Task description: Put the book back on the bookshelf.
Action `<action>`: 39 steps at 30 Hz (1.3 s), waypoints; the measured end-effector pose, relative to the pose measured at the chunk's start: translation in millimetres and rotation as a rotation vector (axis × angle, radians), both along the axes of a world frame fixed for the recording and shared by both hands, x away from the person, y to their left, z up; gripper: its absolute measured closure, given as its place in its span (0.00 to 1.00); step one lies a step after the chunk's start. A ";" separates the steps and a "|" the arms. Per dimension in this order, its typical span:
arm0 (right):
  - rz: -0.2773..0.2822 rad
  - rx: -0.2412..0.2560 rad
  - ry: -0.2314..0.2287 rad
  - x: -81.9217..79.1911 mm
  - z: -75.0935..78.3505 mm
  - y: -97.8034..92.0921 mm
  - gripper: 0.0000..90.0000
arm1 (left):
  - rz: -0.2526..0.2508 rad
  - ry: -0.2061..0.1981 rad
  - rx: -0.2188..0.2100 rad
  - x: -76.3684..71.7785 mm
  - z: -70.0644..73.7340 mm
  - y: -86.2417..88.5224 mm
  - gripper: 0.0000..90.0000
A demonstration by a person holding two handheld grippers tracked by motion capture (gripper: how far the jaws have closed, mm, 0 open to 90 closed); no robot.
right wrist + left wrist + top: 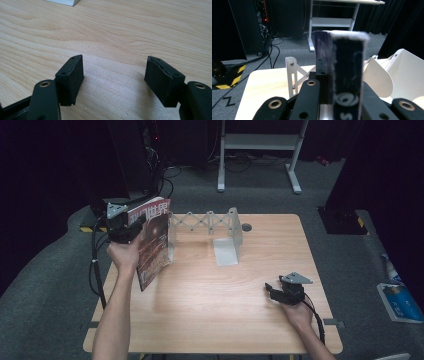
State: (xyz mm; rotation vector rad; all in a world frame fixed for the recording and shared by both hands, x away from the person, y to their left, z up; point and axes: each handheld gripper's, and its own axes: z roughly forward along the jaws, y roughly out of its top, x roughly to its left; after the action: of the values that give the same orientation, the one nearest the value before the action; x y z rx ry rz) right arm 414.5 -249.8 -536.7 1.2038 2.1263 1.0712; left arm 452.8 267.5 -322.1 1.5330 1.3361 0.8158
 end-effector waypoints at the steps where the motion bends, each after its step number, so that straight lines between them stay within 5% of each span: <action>1: 0.000 0.000 0.000 0.0 0.0 0.0 0.35 | 0.000 -0.002 0.003 1.6 0.1 -0.1 0.94; 25: 0.000 0.002 0.002 -0.1 0.0 0.2 0.35 | 0.030 -0.051 -0.051 29.6 -13.0 -3.9 0.94; 33: 0.001 0.002 0.001 -0.1 -0.1 0.1 0.35 | 0.026 -0.069 -0.044 31.4 -17.3 -6.9 0.94; 39: 0.002 0.002 0.000 0.0 -0.1 0.2 0.35 | 0.003 -0.042 -0.017 29.7 -19.0 -9.0 0.93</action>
State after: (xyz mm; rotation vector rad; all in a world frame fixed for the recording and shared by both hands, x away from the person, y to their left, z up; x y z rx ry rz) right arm 414.5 -249.6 -536.9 1.2026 2.1270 1.0748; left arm 482.5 258.4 -341.1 1.4935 1.3119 0.8325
